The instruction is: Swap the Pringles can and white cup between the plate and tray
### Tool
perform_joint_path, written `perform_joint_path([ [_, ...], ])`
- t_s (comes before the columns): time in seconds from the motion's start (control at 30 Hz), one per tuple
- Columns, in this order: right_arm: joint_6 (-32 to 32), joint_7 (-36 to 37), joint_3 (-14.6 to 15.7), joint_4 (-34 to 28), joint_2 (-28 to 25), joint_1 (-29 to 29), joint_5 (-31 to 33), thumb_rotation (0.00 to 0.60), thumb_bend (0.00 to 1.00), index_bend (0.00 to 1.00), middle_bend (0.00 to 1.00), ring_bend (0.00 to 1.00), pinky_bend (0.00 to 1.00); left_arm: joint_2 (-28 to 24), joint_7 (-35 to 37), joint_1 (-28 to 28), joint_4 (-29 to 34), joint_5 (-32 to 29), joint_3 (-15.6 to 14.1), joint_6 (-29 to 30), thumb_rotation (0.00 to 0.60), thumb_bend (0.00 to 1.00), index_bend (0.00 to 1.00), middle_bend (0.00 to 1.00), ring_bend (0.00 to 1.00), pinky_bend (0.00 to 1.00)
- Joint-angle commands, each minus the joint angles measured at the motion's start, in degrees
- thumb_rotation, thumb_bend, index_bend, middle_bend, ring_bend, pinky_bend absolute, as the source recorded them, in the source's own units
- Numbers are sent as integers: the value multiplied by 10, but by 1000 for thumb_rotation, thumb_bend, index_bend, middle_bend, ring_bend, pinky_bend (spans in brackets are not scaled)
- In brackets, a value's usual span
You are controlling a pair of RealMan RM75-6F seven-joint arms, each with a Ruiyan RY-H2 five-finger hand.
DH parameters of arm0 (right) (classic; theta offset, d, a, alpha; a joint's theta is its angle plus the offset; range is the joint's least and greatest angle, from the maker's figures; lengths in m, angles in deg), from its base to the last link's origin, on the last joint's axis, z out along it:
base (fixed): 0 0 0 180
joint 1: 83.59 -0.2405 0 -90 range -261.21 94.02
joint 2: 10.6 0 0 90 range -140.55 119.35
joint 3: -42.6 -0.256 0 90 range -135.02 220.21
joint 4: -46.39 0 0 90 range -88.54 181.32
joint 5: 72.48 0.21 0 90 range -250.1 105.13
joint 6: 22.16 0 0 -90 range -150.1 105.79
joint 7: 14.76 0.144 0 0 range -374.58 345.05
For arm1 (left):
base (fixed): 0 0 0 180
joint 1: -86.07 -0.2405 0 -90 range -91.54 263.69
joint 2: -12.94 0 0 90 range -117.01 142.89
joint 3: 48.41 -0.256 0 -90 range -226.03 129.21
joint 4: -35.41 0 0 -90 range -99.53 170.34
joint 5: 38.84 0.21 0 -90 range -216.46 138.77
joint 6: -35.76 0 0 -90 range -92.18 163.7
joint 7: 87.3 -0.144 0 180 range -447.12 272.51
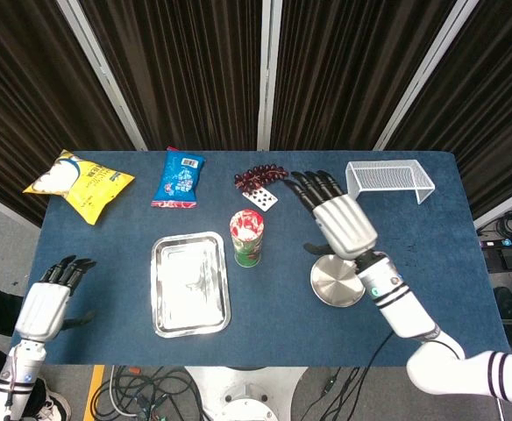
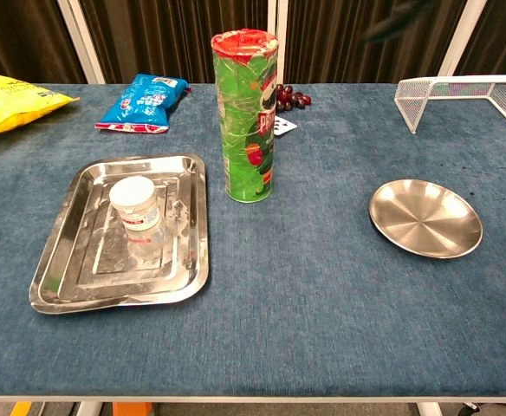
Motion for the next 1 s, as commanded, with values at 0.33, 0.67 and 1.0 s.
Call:
perform_joint_path([
  [0.33,-142,169,83,40,-99,180,-112,600,0,0,18,0,51,-4,-17,97,85,-27,29,-134,600,47,185,170,100,288],
  [0.67,-167,230,90,79,-119,228,-132,600,0,0,16,0,50,73,-34,171,37,-69,51,-224,600,52,184,196,132,330],
  [1.0,-147,251,80,109,-114,235,-128,600,0,0,5,0,50,104,-39,220,1,-93,60,-272,600,86,237,238,177,367],
])
